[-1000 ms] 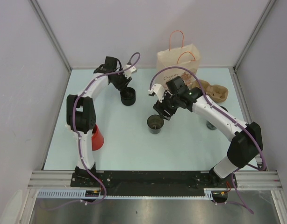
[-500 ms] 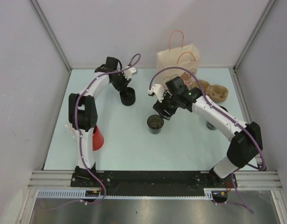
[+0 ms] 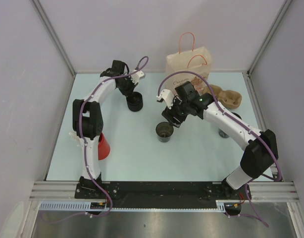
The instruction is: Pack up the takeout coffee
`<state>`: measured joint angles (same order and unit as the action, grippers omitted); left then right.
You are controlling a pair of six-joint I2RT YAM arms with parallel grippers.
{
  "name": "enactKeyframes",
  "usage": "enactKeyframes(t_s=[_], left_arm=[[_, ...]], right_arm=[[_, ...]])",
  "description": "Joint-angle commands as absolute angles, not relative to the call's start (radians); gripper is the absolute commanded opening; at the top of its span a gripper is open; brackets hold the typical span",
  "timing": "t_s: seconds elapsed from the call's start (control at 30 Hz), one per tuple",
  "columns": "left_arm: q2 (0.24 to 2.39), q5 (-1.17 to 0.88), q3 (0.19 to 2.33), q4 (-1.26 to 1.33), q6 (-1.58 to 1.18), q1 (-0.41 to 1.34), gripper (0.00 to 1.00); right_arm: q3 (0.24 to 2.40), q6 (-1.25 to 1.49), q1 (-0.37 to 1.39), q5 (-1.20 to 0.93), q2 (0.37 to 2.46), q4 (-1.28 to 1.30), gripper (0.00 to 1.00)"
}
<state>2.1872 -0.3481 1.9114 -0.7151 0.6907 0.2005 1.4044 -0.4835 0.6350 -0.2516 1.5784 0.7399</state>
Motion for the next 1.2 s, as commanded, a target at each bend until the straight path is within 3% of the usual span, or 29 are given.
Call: enactKeyframes(t_s=[0.0, 0.93, 1.17], left_arm=[[2.152, -0.367, 1.957, -0.678, 0.667, 0.193, 0.02], [2.16, -0.362, 2.02, -0.719, 0.629, 0.173, 0.02], [2.177, -0.361, 2.017, -0.716, 0.629, 0.17, 0.08]], right_arm=[[1.404, -0.486, 0.638, -0.249, 1.58, 0.713, 0.66], [1.402, -0.492, 0.657, -0.244, 1.594, 0.715, 0.66], [1.401, -0.494, 0.658, -0.244, 1.598, 0.716, 0.66]])
